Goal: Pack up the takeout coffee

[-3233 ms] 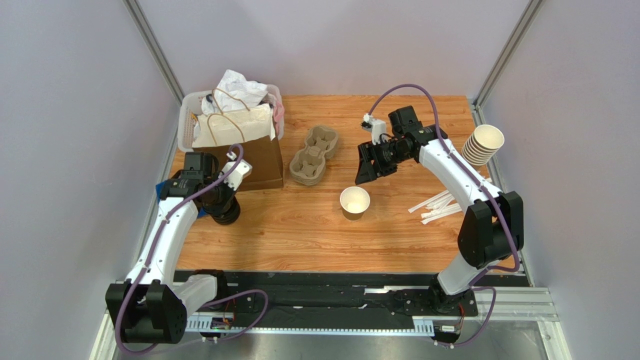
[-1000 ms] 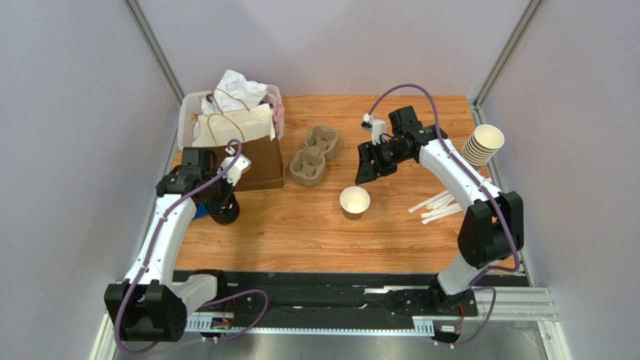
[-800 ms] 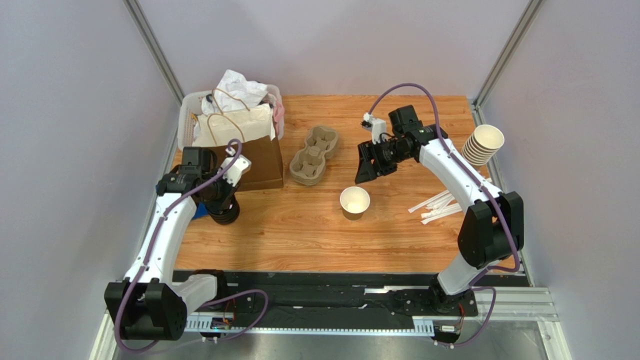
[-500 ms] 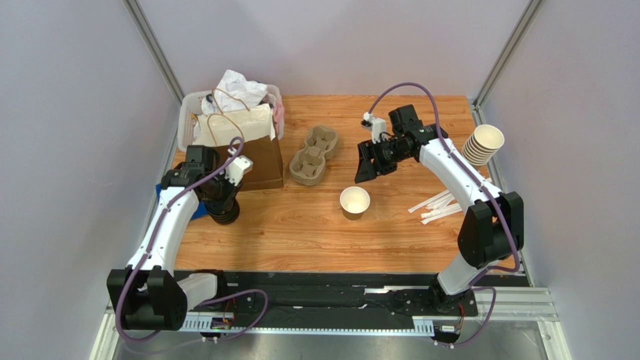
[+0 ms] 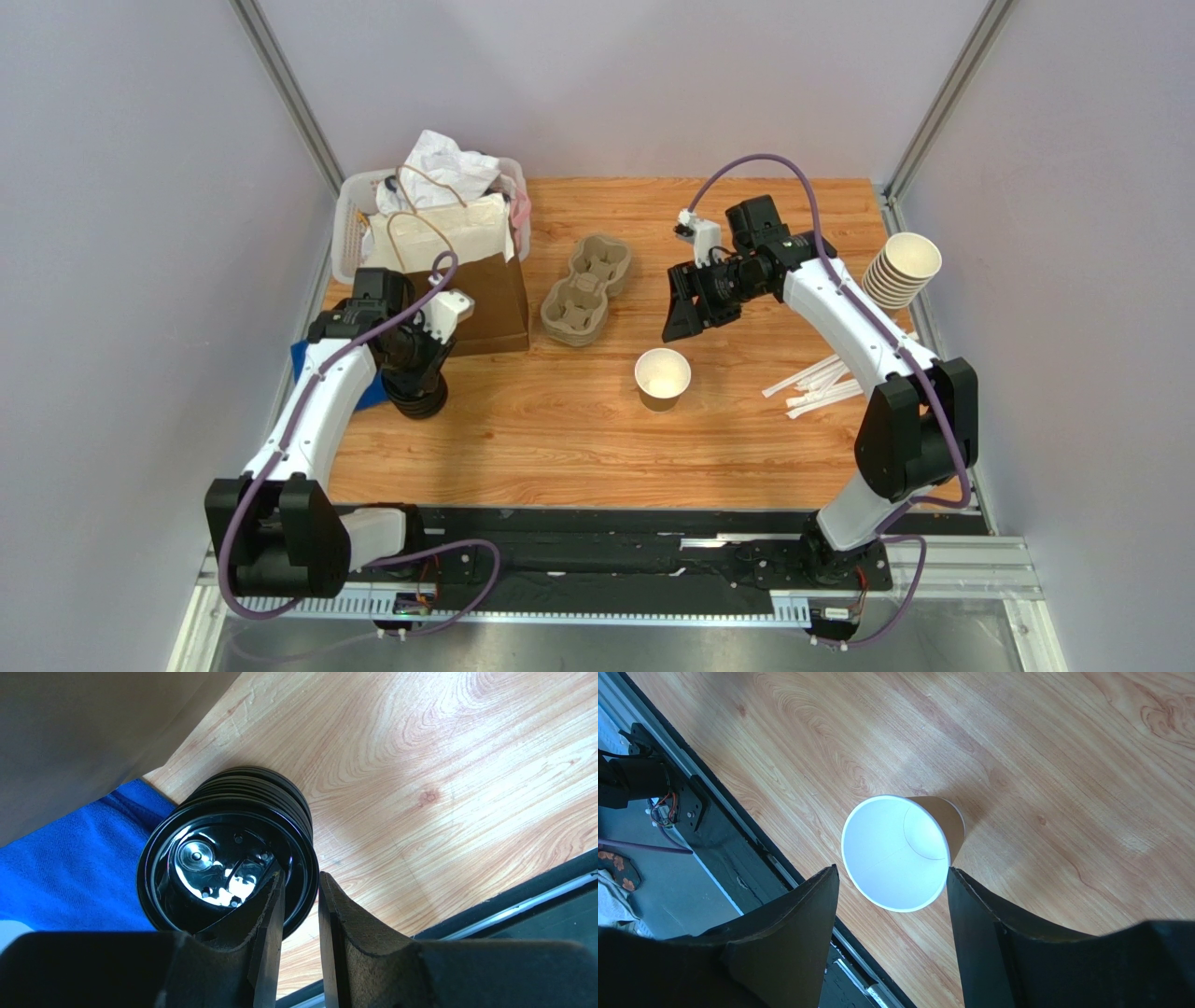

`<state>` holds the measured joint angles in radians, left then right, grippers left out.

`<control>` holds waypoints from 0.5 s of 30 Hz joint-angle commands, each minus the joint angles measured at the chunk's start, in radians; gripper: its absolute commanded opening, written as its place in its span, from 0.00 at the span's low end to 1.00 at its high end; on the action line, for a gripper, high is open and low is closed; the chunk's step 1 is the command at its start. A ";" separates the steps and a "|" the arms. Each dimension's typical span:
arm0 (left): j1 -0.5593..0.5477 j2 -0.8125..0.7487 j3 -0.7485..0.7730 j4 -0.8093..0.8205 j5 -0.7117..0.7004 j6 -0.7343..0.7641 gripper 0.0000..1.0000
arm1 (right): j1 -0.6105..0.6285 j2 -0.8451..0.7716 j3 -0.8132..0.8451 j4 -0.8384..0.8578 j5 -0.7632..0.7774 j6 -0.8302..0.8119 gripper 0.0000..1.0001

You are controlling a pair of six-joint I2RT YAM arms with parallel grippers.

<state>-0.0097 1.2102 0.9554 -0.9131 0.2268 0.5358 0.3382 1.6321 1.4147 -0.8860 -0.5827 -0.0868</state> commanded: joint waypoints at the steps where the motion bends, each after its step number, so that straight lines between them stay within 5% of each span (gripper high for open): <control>1: -0.004 0.008 -0.015 0.037 0.020 -0.013 0.33 | 0.004 -0.018 0.041 -0.002 -0.014 -0.001 0.62; 15: -0.013 0.015 -0.040 0.056 0.022 -0.023 0.32 | 0.004 -0.018 0.033 -0.002 -0.012 -0.001 0.62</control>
<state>-0.0181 1.2259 0.9226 -0.8837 0.2272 0.5251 0.3382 1.6325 1.4147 -0.8860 -0.5835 -0.0868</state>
